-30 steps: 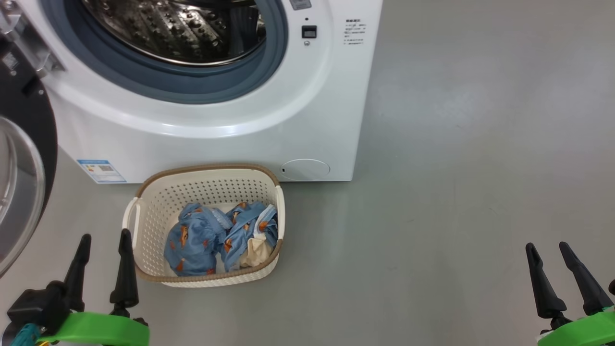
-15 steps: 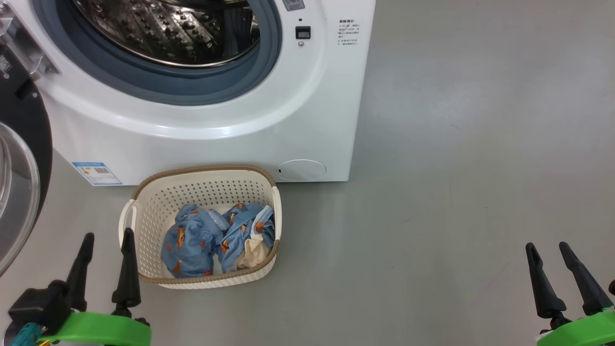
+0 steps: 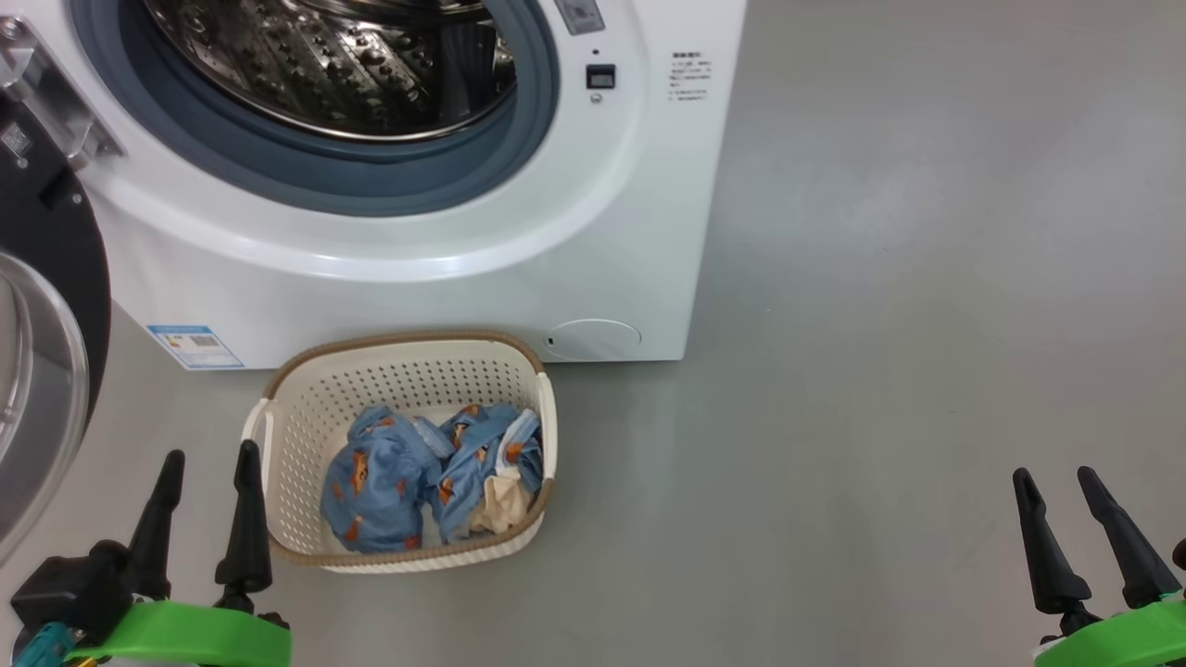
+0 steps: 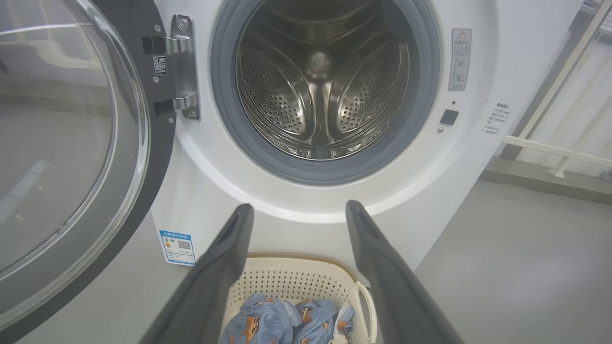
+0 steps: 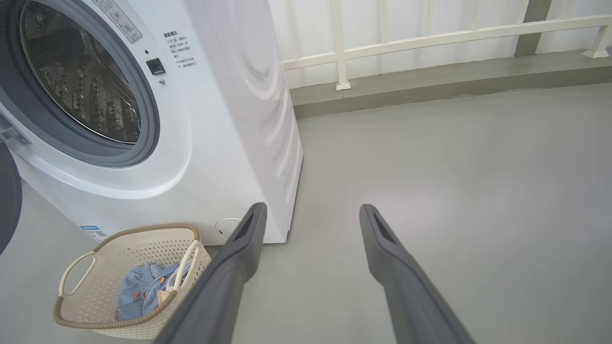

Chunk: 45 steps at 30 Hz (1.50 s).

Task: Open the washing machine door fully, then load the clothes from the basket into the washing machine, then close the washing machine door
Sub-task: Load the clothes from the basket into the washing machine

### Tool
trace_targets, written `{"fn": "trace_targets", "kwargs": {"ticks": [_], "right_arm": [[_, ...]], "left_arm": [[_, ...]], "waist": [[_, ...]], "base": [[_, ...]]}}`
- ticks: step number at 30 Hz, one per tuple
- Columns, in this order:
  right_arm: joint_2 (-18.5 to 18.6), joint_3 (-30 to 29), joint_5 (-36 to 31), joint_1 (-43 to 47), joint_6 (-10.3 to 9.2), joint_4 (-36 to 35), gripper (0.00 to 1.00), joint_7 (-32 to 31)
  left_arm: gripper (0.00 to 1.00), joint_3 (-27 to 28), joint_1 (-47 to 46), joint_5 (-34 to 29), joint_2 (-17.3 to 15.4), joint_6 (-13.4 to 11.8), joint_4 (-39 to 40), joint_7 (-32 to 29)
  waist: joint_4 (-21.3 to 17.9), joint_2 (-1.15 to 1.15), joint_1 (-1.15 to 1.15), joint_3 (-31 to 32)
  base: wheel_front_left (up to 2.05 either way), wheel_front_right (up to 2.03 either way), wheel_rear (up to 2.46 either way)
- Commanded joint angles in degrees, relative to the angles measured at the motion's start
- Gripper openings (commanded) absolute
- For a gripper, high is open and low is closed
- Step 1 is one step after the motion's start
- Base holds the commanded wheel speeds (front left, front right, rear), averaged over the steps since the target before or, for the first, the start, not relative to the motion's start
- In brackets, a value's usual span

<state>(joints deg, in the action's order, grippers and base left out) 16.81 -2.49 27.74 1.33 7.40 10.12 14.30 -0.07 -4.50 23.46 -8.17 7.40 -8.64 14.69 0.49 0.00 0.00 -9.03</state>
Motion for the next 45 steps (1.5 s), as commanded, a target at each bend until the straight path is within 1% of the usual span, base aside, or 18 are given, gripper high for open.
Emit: {"fn": "trace_targets", "kwargs": {"ticks": [1, 10, 15, 33, 40, 45], "right_arm": [[1.2, 1.2, -0.4, -0.5, 0.09, -1.5, 1.00, 0.7], [0.8, 1.1, -0.5, -0.9, 0.09, -1.7, 1.00, 0.7], [0.4, 1.4, -0.5, -0.9, 0.09, -1.7, 1.00, 0.7], [0.2, 1.6, 0.3, -2.0, 0.09, -2.4, 1.00, 0.7], [0.0, 2.0, 0.2, -2.9, 0.09, -3.1, 1.00, 0.7], [-0.3, 2.5, 0.2, -3.8, 0.09, -3.6, 1.00, 0.7]], "left_arm": [[1.00, 1.7, -0.7, 0.4, -1.7, 0.1, 1.5, 0.3], [1.00, 1.5, -1.3, -0.3, -2.1, 0.1, 1.3, 0.3], [1.00, 2.3, -1.7, -1.8, -1.8, 0.1, 0.1, 0.3], [1.00, 1.0, -2.7, -3.3, -0.5, 0.1, -1.5, 0.3], [1.00, -0.8, -3.8, -3.1, 0.8, 0.1, -5.4, 0.3], [1.00, -3.4, -5.8, -3.1, 0.8, 0.1, -9.5, 0.3]], "waist": [[0.0, 0.00, 0.00, -0.3], [-0.2, 0.00, 0.00, -0.9], [-0.2, 0.00, 0.00, -1.1], [0.3, 0.00, 0.00, -3.2], [-0.1, 0.00, 0.00, -5.4], [-0.6, 0.00, 0.00, -7.7]], "base": [[0.62, -1.81, 1.19], [0.67, -1.73, 1.06], [0.56, -0.92, 0.36], [0.03, -0.03, 0.00], [0.00, 0.00, 0.00], [0.00, 0.00, 0.00]]}}
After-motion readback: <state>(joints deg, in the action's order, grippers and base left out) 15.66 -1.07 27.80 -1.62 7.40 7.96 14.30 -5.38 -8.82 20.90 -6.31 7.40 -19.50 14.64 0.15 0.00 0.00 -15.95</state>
